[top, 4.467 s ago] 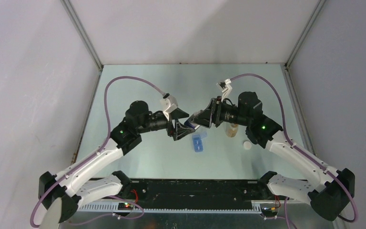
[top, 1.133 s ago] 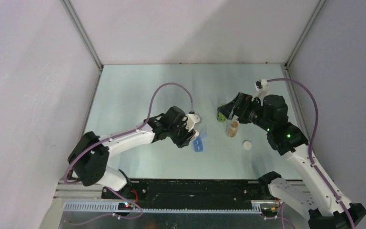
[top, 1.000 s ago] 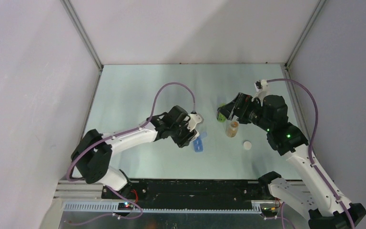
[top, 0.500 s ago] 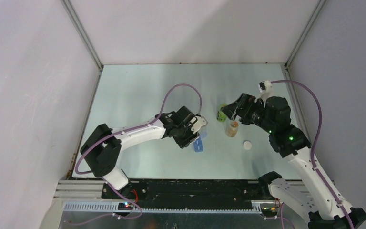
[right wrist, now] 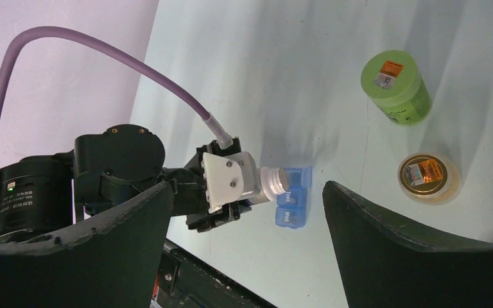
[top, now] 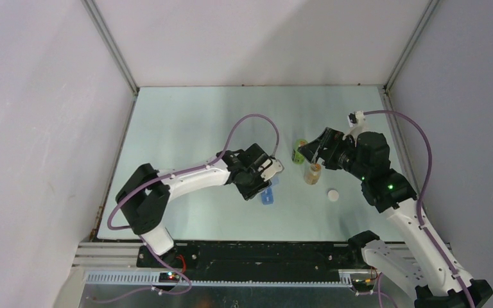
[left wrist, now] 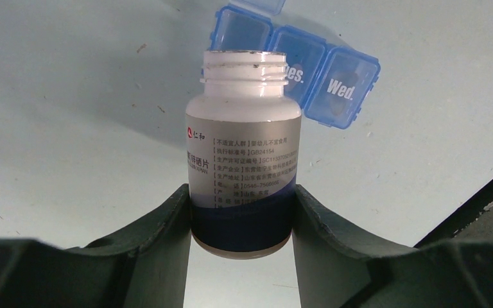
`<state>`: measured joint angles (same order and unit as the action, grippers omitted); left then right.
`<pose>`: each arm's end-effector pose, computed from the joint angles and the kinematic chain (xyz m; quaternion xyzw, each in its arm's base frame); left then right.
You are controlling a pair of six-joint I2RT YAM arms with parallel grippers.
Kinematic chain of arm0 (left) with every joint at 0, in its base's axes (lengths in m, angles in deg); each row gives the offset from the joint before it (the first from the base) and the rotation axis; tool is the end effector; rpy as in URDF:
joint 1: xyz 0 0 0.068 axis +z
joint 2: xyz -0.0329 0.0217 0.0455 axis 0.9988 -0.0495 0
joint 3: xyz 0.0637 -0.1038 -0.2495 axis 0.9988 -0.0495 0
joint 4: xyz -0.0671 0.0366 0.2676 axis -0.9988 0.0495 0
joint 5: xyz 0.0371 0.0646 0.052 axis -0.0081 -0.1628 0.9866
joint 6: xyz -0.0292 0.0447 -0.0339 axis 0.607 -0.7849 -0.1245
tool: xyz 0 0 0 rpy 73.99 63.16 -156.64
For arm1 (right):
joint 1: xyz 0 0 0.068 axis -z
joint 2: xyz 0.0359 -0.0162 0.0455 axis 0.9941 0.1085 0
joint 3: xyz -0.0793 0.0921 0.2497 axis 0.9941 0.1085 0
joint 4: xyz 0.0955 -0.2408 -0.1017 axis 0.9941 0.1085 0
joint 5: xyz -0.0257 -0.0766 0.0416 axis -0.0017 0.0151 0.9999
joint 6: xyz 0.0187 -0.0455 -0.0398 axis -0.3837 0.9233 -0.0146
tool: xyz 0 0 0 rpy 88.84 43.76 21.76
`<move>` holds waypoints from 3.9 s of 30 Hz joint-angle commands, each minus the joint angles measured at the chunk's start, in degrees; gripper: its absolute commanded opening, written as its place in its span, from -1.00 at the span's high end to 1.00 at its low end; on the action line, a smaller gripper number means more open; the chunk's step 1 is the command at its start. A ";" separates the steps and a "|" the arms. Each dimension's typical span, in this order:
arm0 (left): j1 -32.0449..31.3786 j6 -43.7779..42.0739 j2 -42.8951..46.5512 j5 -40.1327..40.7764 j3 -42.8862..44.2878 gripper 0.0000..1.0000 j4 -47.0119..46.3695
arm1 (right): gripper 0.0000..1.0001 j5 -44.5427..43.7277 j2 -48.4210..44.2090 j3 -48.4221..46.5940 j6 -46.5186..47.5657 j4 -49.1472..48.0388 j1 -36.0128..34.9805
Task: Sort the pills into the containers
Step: Pour the pill into the pill container.
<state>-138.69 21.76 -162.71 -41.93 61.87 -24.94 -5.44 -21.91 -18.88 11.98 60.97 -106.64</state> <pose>0.2150 -0.2727 0.1863 0.5053 0.8385 -0.0857 0.1851 0.1846 0.0879 0.3537 0.0276 0.8134 0.3443 0.4681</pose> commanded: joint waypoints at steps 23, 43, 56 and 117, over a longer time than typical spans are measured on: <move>-1.29 -4.24 -2.56 4.03 7.39 1.00 6.52 | -0.82 1.43 -0.81 1.74 -0.73 -1.21 1.27; -3.15 -4.67 -5.44 5.41 10.64 1.00 9.82 | -0.82 2.26 -1.29 3.29 -0.96 -1.44 2.33; -3.34 -5.14 -6.76 6.87 12.57 1.00 11.67 | -0.82 2.62 -1.23 3.75 -1.01 -1.44 2.81; -5.54 -6.48 -12.68 11.11 19.87 1.00 21.29 | -0.82 6.85 -0.79 4.37 -1.87 -2.57 4.25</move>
<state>-143.78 16.49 -175.59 -31.48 79.88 -4.44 0.68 -22.54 -14.50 10.49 60.47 -102.75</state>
